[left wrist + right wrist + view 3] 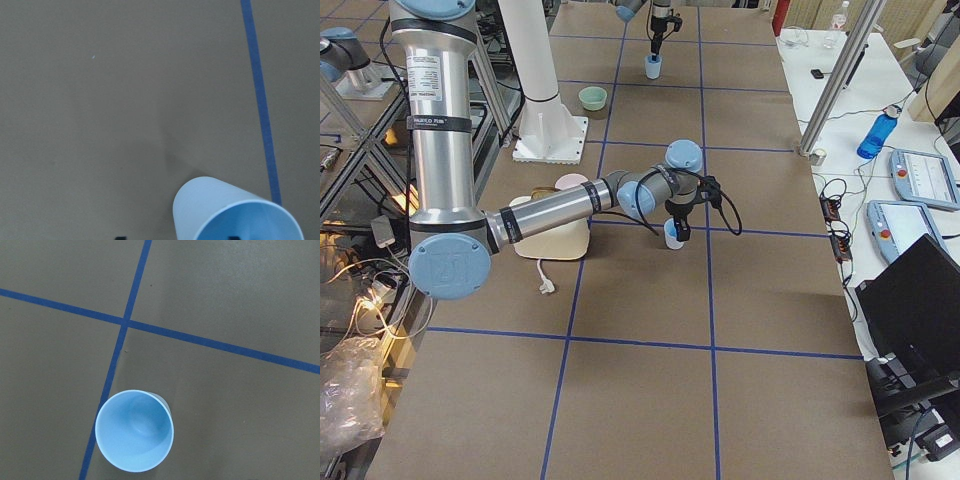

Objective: Stack blue cups with both arms
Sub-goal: 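Grasp the light-blue cup with the left gripper while the right gripper grasps its cup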

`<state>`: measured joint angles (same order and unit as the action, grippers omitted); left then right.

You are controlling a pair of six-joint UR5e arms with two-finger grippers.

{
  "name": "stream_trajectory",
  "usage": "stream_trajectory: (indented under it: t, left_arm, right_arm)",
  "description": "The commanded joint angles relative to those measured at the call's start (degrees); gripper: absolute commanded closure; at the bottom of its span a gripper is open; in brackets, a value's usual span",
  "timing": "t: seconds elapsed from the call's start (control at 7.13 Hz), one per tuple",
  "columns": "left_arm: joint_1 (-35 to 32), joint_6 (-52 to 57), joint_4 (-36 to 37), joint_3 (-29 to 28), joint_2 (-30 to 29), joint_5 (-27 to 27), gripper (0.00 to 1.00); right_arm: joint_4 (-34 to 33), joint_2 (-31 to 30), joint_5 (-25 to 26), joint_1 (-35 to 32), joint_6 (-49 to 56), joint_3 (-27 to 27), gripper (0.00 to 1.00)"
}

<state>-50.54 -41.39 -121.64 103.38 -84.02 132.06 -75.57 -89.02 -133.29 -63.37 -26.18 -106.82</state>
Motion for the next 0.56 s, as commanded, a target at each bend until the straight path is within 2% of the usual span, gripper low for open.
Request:
stream_trajectory:
  t: [0.0, 0.28, 0.42]
  left_arm:
    - [0.0, 0.0, 0.0, 0.7, 0.0, 0.2, 1.0]
    - [-0.4, -0.7, 1.3, 3.3, -0.2, 0.7, 1.0]
    - [-0.3, -4.3, 4.7, 5.2, -1.9, 0.7, 1.0]
  right_arm:
    - [-0.1, 0.2, 0.0, 0.0, -0.1, 0.0, 0.1]
    - [-0.5, 0.6, 0.0, 0.1, -0.1, 0.2, 0.11]
    - [-0.8, 1.6, -0.1, 0.1, -0.1, 1.0, 0.17]
